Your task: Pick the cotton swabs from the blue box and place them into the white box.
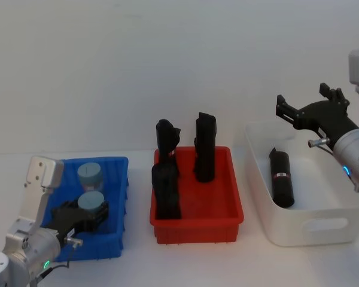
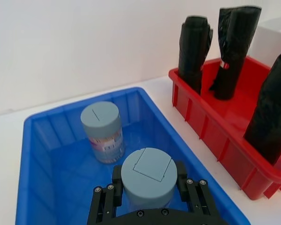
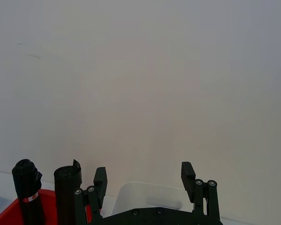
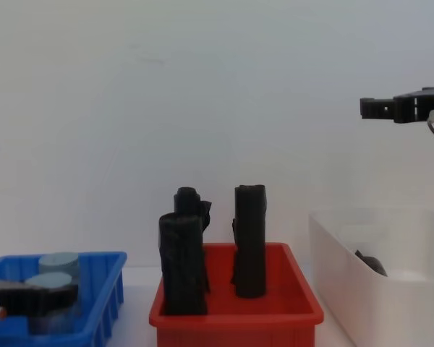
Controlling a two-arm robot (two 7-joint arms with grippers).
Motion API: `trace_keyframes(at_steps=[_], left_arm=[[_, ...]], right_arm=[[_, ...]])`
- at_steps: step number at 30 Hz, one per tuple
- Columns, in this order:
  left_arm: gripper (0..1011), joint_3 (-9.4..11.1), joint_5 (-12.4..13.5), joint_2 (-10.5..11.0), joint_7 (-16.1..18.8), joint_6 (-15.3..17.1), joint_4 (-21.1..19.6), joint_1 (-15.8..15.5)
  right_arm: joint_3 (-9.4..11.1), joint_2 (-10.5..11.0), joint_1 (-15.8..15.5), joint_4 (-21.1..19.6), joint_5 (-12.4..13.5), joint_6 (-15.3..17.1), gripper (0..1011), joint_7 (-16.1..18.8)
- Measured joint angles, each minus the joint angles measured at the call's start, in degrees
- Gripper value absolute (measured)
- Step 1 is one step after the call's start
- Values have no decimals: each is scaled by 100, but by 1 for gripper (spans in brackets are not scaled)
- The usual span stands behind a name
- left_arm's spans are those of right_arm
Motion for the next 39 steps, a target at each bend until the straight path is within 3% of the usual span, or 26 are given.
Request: trace_keyframes(at_steps=[16, 31, 39], left_arm=[[669, -110, -4, 62, 7, -495, -529, 10], [669, -165, -1, -6, -398, -996, -1146, -241], [669, -135, 64, -159, -821, -1244, -1383, -532]], right_arm=[[-9, 15, 0, -8, -36, -51, 1001, 152], [-53, 151, -57, -156, -55, -277, 1001, 1066], [-81, 246, -81, -227, 8, -416, 1001, 1700]])
